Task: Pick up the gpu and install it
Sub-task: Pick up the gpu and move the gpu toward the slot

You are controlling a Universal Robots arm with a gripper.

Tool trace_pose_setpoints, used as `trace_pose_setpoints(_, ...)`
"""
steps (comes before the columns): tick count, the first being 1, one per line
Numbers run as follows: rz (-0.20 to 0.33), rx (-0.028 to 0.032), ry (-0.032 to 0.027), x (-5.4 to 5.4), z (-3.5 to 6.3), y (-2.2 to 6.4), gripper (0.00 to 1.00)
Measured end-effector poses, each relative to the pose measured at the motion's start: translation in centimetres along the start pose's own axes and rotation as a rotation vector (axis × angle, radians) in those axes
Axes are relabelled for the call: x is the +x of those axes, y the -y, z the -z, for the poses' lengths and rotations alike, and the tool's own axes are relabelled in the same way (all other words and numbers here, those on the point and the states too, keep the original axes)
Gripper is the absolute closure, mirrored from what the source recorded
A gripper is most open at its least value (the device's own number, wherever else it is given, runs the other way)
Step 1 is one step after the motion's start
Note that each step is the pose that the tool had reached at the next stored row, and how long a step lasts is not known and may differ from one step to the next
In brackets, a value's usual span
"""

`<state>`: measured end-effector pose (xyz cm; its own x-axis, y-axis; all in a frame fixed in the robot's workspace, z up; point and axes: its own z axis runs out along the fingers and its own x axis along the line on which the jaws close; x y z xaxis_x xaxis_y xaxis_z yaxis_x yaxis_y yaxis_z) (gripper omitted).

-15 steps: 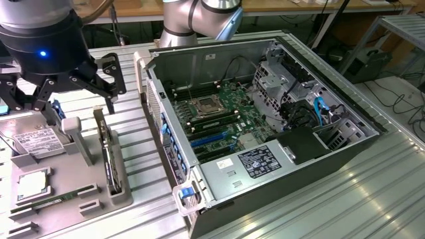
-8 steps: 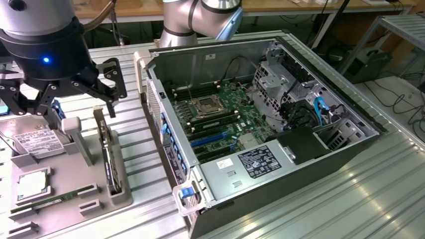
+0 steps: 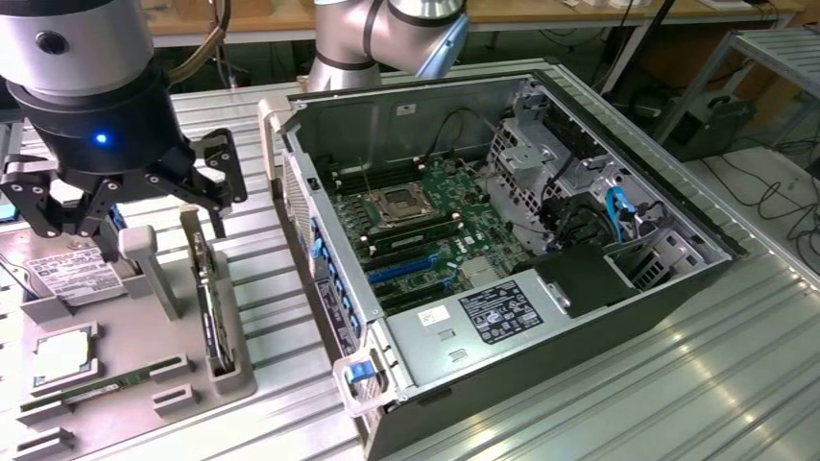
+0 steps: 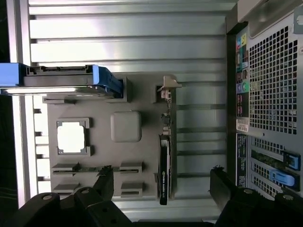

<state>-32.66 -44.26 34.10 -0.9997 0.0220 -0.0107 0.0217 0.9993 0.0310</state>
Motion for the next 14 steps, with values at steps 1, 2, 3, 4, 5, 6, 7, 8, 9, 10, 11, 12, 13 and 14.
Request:
trace_pose_setpoints(1,0.0,0.0001,-0.0002,0.0,-0.25,0.01,0.09)
trace_pose_setpoints(2,0.001,0.0001,-0.0004,0.0,-0.35,0.0,0.09)
trace_pose_setpoints(3,0.001,0.0002,-0.0007,0.0,-0.43,0.0,0.09)
trace_pose_setpoints(4,0.001,0.0,-0.0007,0.0,-0.51,0.0,0.09)
trace_pose_setpoints(5,0.001,0.0,-0.0009,0.0,-0.62,0.0,0.09)
trace_pose_setpoints(6,0.001,0.0,-0.001,0.0,-0.78,0.0,0.09)
trace_pose_setpoints(7,0.001,0.0,-0.0012,0.0,-0.88,0.01,0.09)
trace_pose_setpoints(8,0.001,0.0,-0.0012,0.0,-0.99,0.01,0.09)
trace_pose_setpoints(9,0.001,0.0,-0.0014,0.0,-1.08,0.01,0.09)
trace_pose_setpoints(10,0.001,0.0,-0.0015,0.0,-1.18,0.01,0.09)
trace_pose_setpoints(11,0.001,0.0001,-0.0016,0.0,-1.27,0.01,0.09)
trace_pose_setpoints(12,0.001,0.0,-0.0016,0.0,-1.36,0.02,0.09)
trace_pose_setpoints(13,0.001,0.0,-0.0016,0.0,-1.45,0.02,0.09)
trace_pose_setpoints(14,0.001,0.0,-0.0016,0.0,-1.55,0.02,0.09)
